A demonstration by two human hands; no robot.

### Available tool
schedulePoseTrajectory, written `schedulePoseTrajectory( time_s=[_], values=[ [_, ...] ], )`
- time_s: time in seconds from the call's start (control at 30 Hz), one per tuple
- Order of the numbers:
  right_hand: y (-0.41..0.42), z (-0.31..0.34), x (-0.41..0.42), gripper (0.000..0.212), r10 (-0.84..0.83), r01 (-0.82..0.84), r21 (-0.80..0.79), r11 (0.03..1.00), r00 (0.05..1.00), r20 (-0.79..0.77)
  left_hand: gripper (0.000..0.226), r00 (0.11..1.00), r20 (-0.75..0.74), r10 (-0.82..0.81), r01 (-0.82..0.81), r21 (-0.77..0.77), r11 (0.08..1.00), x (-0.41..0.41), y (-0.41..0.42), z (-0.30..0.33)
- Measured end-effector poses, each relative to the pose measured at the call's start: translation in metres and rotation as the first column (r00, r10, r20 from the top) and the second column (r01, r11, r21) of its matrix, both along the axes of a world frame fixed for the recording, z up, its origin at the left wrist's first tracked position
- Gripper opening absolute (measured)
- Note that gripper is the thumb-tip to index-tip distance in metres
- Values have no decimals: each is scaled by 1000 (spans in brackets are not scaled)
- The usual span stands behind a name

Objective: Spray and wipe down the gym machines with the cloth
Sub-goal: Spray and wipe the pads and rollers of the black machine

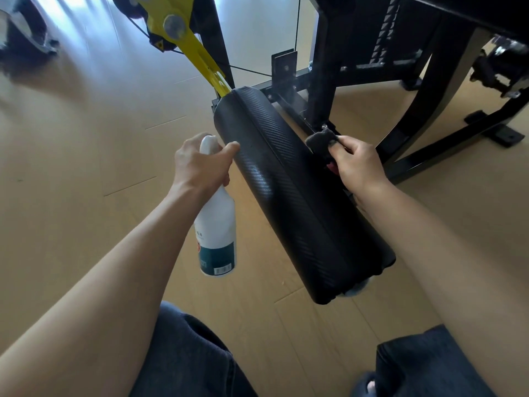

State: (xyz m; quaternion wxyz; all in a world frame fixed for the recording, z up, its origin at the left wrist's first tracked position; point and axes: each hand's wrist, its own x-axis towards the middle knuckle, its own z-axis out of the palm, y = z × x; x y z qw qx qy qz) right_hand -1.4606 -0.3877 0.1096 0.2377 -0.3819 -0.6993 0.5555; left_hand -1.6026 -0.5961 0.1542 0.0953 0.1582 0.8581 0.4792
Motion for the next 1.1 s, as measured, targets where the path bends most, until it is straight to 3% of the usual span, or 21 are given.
schedulePoseTrajectory(
  time_s=[0.17, 0.27, 0.4, 0.47, 0.6, 0.73, 0.83, 0.9, 1.0, 1.1],
  values=[
    [4, 4, 5, 28, -7, 7, -5, 1000, 1000, 4, 25, 995, 102, 16, -21, 45, 999, -1, -1, 3],
    [7, 9, 9, 27, -27, 27, -24, 999, 1000, -4, 19, 954, 228, -197, 202, 3, 979, 5, -3, 12],
    [9, 15, 12, 24, -72, 71, -46, 996, 997, -8, 49, 714, 509, -481, 633, -176, 754, 20, -10, 14],
    [10, 16, 13, 22, -82, 82, -40, 996, 997, -9, 44, 628, 585, -513, 715, -174, 678, 29, -11, 15],
    [13, 16, 17, 19, -94, 94, -36, 995, 996, -4, 32, 548, 570, -613, 807, -166, 567, 35, -5, 24],
    [13, 18, 19, 18, -84, 84, -15, 996, 996, -1, 29, 542, 559, -628, 825, -212, 524, 38, -3, 21],
    [10, 26, 21, 22, -76, 75, -6, 997, 997, -13, 21, 562, 486, -669, 809, -155, 567, 39, -8, 21],
    [5, 36, 21, 27, -43, 46, 56, 997, 998, -43, 20, 663, 412, -624, 713, -94, 695, 33, -7, 18],
    [-15, 51, 20, 26, 123, -106, 203, 973, 990, -73, 14, 898, 353, -263, 277, 11, 961, 17, -2, 1],
    [-43, 61, 35, 30, 421, -406, 440, 801, 905, 66, 14, 954, 298, -32, 17, 51, 999, 2, 2, -17]
  ],
)
